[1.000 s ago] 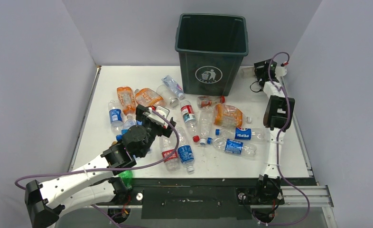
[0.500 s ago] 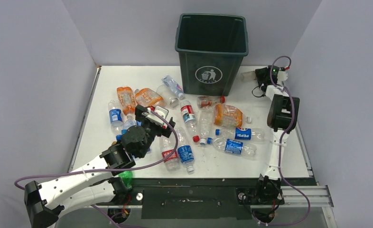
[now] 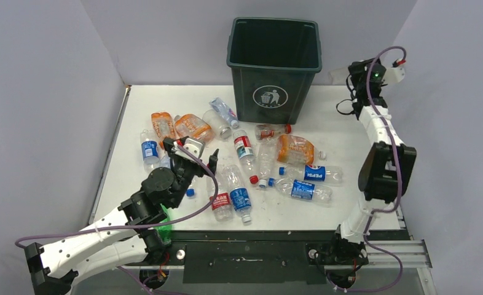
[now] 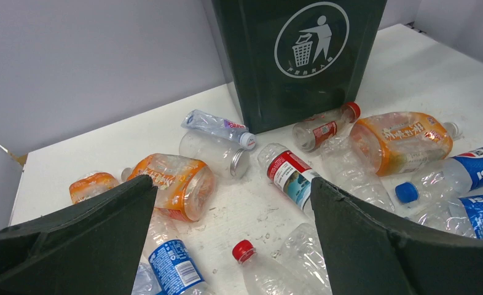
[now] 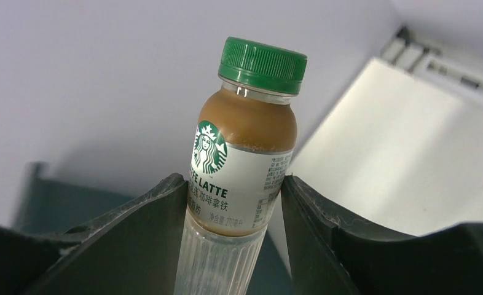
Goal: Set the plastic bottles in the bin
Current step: Pick up the plastic bottle from the corner of the board, then place the plastic bottle in the trash bin.
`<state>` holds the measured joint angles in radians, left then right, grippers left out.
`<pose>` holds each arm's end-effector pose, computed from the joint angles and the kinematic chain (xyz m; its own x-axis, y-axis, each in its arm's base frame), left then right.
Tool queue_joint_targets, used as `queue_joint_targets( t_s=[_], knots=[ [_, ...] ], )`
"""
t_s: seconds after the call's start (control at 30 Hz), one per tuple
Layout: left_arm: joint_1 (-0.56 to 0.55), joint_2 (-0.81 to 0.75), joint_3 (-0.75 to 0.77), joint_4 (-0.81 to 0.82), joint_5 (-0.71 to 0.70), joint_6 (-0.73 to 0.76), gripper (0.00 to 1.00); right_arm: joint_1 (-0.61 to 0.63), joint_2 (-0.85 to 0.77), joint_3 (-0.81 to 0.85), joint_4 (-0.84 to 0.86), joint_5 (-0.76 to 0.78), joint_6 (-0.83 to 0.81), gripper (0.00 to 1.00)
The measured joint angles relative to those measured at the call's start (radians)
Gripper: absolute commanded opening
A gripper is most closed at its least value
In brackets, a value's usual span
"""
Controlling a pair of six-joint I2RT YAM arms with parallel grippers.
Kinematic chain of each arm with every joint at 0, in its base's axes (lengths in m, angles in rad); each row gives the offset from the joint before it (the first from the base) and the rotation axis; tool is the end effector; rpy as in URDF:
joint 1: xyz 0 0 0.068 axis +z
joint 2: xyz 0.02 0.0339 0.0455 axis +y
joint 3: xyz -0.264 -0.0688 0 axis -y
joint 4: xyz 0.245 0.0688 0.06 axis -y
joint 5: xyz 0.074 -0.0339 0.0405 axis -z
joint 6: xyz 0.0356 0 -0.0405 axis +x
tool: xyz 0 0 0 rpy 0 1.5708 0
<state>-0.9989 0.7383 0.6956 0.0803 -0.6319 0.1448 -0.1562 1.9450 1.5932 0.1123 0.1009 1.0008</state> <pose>0.1123 -0.1355 0.3445 0.0719 0.1034 -0.9920 0.3523 0.9279 0.1222 0.4671 -0.0772 0.3052 0.0852 0.8345 -0.5443 0.3330 0.4911 0.8050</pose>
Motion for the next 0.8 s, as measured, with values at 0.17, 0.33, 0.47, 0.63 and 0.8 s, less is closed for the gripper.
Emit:
queue_joint_targets(
  t_s=[0.17,0.33,0.47,0.63,0.8],
  knots=[
    [-0.008,-0.026,0.0,0.006,-0.02,-0.006,0.96,0.04,-0.362,-0.193,0.023,0.119,-0.098,0.05],
    [-0.008,-0.044,0.0,0.006,-0.022,-0.022,0.96,0.067,-0.686,-0.427,0.065,0.1,-0.151,0.05],
    [-0.008,-0.088,0.0,0.007,0.021,-0.034,0.96,0.093,-0.913,-0.609,0.103,-0.005,-0.182,0.05],
    [-0.009,-0.136,0.001,0.021,0.199,-0.066,0.96,0.243,-1.122,-0.737,0.226,-0.233,-0.17,0.05],
    [-0.01,-0.079,0.053,0.025,0.473,-0.175,0.96,0.383,-1.205,-0.816,0.362,-0.467,-0.13,0.05]
  ],
)
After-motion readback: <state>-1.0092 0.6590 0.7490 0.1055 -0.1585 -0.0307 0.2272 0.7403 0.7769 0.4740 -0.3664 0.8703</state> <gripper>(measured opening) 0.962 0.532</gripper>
